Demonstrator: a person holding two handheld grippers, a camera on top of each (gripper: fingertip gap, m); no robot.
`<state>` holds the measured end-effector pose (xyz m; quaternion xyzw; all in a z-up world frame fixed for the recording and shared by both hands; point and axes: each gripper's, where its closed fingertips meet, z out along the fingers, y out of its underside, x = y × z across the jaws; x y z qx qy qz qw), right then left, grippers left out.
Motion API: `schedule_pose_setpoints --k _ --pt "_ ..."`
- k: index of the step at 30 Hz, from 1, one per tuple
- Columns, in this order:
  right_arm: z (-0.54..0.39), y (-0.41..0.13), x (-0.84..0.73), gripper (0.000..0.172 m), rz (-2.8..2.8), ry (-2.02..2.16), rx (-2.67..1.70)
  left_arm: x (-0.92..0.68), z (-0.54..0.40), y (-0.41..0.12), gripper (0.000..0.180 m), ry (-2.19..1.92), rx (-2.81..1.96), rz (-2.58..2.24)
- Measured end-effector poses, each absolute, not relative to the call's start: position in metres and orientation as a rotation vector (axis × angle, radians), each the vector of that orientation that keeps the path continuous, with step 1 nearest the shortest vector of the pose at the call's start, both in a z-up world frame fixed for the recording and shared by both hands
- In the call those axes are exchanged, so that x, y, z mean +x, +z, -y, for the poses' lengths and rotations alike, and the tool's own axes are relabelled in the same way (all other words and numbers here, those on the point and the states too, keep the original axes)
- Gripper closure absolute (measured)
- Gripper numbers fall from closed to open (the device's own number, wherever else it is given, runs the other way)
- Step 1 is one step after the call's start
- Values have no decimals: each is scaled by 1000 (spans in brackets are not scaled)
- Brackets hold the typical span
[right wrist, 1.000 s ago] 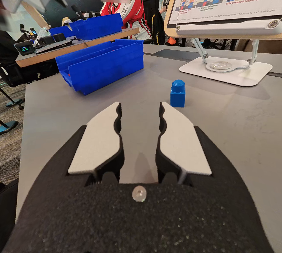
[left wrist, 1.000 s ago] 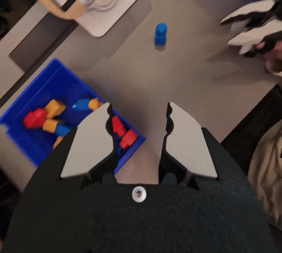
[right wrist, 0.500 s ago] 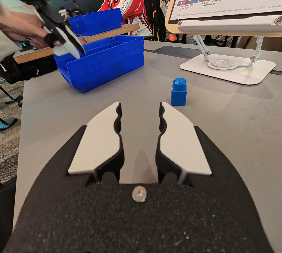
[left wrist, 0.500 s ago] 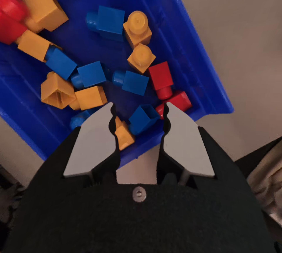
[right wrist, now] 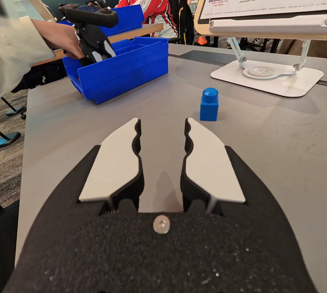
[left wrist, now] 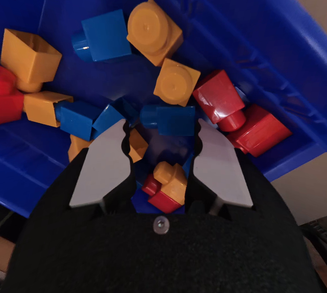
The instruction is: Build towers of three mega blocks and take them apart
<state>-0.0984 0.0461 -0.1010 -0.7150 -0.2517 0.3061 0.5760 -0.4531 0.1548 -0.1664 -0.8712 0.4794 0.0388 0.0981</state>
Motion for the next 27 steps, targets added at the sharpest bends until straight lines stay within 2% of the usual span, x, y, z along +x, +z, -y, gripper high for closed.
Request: schedule_pose_setpoints --k 7,13,23,27 --pt "-46 -102 -100 125 595 726 -1679 -446 -146 -163 119 58 -2519 -1529" --pt "-45 -103 -102 125 603 729 -1684 -454 -155 -176 114 102 -2543 -1538" --pt "-46 -104 -102 125 603 739 -1695 -455 -162 -189 117 48 -2571 -1533" --pt "-46 -105 -102 125 600 743 -1698 -462 -162 -183 125 145 -2552 -1573"
